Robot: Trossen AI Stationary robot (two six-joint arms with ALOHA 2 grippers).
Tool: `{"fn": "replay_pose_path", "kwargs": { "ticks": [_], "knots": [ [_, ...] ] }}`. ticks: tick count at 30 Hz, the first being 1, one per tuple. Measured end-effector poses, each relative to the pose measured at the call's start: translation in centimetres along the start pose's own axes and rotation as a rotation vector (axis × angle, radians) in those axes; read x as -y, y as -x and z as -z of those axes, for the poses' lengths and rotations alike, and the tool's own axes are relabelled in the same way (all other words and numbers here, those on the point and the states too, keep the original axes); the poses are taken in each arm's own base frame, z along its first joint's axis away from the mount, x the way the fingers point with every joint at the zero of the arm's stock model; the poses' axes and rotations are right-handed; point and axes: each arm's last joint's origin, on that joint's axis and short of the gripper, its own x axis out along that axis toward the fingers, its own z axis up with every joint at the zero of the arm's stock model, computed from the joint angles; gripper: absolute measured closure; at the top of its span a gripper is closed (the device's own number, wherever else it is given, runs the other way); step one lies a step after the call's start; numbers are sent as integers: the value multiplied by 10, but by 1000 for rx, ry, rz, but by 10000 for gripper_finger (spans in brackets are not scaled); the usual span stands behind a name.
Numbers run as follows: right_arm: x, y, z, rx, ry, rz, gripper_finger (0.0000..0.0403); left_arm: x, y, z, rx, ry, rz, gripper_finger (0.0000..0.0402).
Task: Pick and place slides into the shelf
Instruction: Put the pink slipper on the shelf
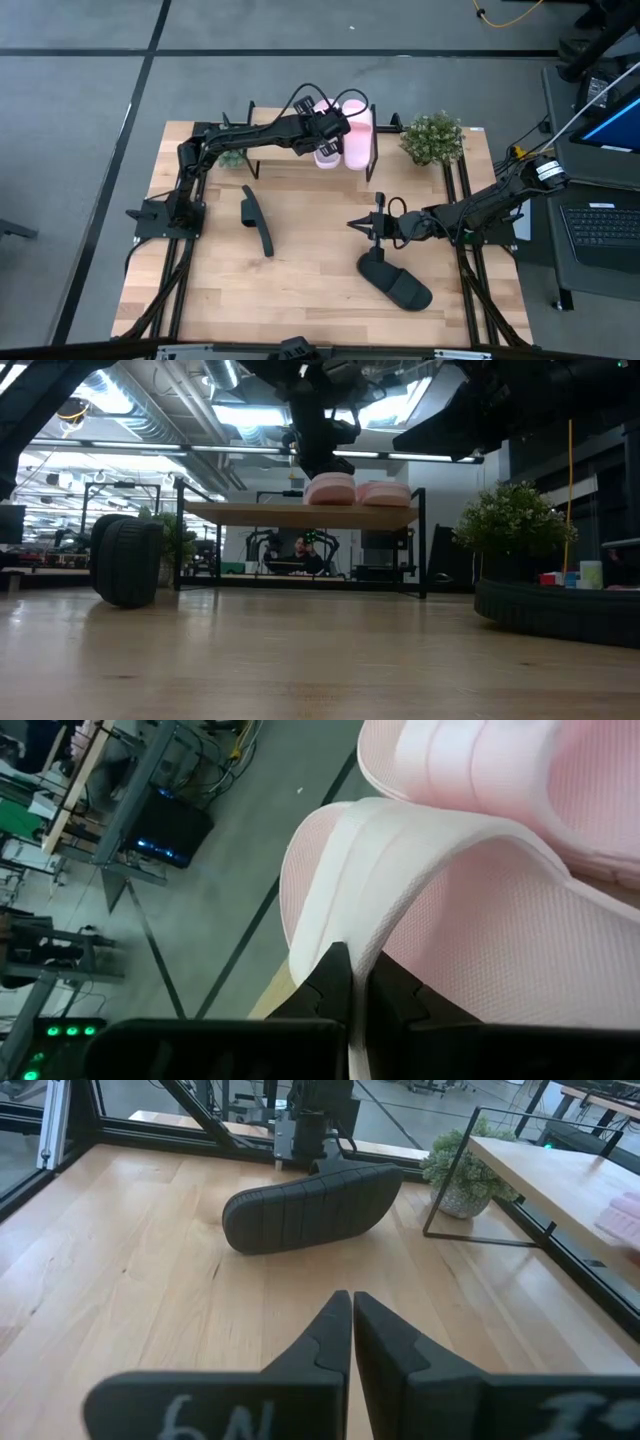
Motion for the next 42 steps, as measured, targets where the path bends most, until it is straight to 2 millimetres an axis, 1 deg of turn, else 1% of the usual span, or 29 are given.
{"fn": "replay_pose_path", "kwargs": {
  "ticks": [11,33,42],
  "knots": [
    [0,0,0,0,0,0,384,1,-1,-1,8,31,41,400],
    [0,0,0,0,-1,-1,384,2,-1,-4,34,82,49,400],
    [0,0,0,0,-2,0,384,3,-1,-5,49,92,84,400]
  ]
}}
